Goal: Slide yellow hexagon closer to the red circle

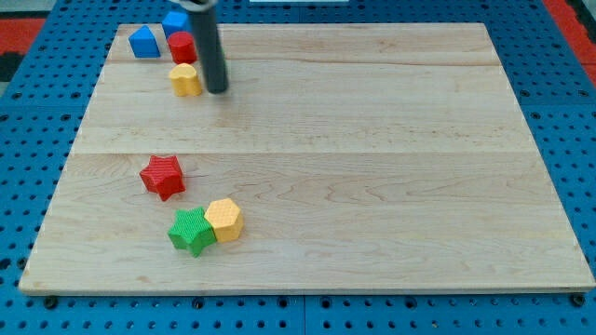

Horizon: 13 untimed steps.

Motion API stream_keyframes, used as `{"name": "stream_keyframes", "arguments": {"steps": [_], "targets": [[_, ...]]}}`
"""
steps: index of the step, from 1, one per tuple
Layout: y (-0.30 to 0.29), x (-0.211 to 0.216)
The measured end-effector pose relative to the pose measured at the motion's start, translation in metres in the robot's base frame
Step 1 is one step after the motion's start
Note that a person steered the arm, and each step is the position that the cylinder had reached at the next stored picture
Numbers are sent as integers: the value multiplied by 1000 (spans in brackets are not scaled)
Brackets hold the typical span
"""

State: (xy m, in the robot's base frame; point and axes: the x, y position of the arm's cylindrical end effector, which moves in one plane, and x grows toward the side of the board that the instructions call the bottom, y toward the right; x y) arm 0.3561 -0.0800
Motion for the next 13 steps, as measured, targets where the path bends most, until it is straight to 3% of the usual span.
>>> {"name": "stream_keyframes", "arguments": {"steps": [1,2,3,6,7,9,12,13], "targets": [[68,90],[73,184],[65,229],[-80,126],[-81,110],[-82,18],[-124,22],[-168,8]]}}
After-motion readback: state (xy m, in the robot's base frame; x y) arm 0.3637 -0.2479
